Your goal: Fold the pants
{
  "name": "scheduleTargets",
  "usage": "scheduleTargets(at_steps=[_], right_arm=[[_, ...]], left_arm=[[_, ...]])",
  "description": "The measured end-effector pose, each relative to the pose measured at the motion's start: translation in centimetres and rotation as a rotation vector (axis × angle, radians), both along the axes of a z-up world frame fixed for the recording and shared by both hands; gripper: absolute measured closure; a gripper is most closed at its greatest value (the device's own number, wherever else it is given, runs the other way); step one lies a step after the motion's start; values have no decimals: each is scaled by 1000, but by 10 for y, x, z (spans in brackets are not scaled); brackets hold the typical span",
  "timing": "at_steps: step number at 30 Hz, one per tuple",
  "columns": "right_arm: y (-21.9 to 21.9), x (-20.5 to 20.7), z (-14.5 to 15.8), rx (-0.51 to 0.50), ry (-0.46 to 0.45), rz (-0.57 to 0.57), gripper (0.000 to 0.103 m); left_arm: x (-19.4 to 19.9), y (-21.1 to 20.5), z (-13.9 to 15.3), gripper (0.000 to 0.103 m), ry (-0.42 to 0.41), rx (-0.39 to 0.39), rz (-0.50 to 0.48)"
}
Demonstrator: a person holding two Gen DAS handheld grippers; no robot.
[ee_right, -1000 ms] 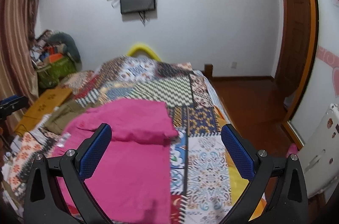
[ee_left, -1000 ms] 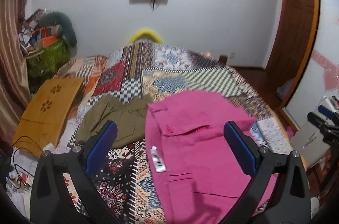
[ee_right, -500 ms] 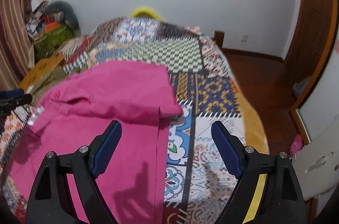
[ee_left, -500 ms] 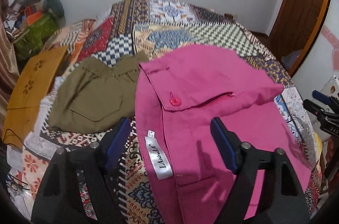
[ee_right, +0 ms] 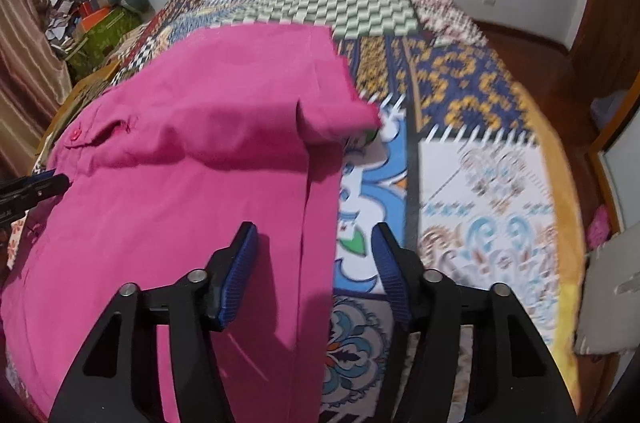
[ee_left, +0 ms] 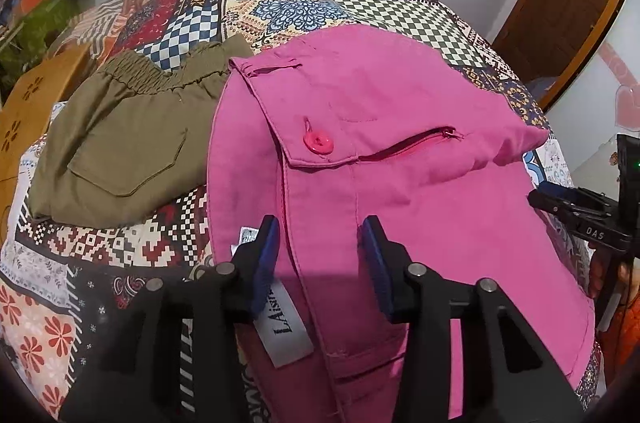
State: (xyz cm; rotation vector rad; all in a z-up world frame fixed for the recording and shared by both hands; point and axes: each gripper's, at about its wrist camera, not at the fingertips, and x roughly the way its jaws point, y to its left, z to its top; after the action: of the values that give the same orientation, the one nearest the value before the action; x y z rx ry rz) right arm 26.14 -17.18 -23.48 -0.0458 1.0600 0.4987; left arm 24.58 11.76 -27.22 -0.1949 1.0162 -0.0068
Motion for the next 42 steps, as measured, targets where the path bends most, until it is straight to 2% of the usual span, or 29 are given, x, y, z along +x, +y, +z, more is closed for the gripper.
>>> scheduleTargets(at_steps=[1, 4, 6, 8, 9, 11, 15, 16, 20, 30, 34, 36, 37, 38, 39, 40, 42], right_arm=[[1, 0, 0, 4, -5, 0, 54], [4, 0, 2, 20, -4, 26, 65], [6, -3, 2, 14, -6, 38, 67], [7, -4, 1, 31, 3, 59, 79], [8, -3, 2, 34, 7, 61, 81], [11, -4, 2, 31, 7, 76, 92], [11, -11, 2, -6, -6, 94, 96], [10, -12, 2, -7, -5, 93, 96], [3, -19, 3, -3, 3, 86, 98], [-15, -33, 3, 11, 42, 45, 98], [-21, -29, 8, 40, 82, -5, 92], [-25, -24, 17, 57, 69, -28, 89], [-27, -22, 22, 63, 56, -33, 87], [-28, -18, 30, 71, 34, -36, 80], [-28, -15, 35, 74, 16, -38, 75], [-28, -12, 40, 77, -4, -40, 65], [-26, -3, 52, 79, -58, -39, 61]], left_arm=[[2, 1, 0, 60, 0, -3, -2], [5, 0, -2, 60, 1, -4, -9], [8, -1, -3, 61, 1, -2, -14], [11, -1, -4, 62, 2, -11, -21], [11, -1, -4, 63, 3, -12, -22], [13, -2, -4, 64, 6, -9, -25], [15, -3, -5, 72, 11, 2, -33], [16, -3, -4, 79, 12, -1, -36], [16, -7, -4, 91, 14, -3, -61], [15, -18, -2, 93, 34, 10, -73], [11, -15, 6, 93, 44, 21, -48], [9, -10, 13, 92, 33, 19, -37], [9, -7, 18, 89, 23, 20, -30], [9, -4, 23, 87, 12, 20, -25], [10, -2, 27, 80, 3, 22, -19], [12, 1, 30, 72, -8, 23, -12], [16, 6, 38, 66, -34, 31, 5]])
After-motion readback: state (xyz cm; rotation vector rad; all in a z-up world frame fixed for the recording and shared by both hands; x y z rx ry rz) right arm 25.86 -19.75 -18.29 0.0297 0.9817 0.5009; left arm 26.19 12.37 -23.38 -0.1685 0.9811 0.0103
